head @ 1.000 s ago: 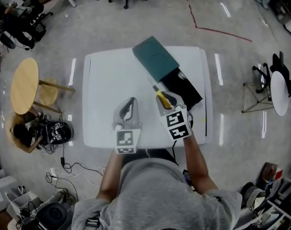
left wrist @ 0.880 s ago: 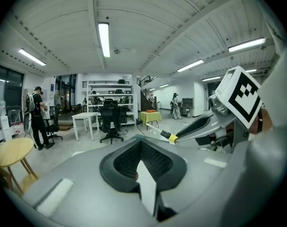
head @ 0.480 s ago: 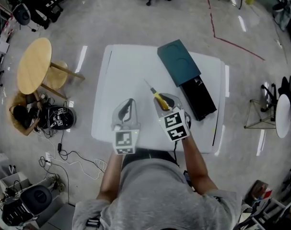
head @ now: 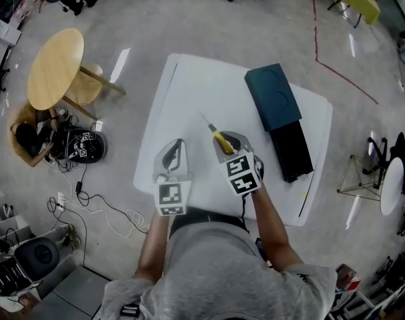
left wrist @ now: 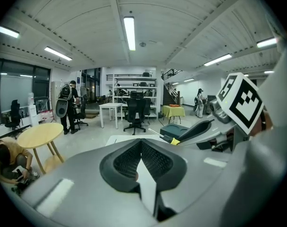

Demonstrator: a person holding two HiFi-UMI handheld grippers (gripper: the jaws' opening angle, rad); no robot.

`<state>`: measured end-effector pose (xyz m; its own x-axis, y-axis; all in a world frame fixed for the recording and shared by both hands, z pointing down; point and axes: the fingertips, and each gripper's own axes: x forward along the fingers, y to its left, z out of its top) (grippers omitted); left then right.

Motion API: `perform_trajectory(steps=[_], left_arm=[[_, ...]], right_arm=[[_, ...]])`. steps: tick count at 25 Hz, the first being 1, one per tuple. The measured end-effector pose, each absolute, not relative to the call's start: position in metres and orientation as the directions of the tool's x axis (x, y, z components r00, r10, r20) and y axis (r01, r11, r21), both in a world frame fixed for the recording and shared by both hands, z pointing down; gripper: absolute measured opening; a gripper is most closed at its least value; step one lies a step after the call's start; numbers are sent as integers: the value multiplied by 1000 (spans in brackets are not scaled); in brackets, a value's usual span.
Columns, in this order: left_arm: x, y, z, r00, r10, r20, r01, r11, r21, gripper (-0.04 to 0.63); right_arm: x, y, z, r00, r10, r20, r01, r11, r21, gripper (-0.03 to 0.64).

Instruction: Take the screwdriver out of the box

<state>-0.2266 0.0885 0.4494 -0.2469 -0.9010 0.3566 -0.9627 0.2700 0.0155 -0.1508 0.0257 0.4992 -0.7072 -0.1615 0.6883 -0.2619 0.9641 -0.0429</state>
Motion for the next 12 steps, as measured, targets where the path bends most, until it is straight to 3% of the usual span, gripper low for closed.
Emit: perform_trajectory(steps=[12], left_arm=[[-279,73,489,-261,-866,426,-949,311,51,12]], right_arm=[[-204,11,548,-649,-89,756,-227,971,-80,80]])
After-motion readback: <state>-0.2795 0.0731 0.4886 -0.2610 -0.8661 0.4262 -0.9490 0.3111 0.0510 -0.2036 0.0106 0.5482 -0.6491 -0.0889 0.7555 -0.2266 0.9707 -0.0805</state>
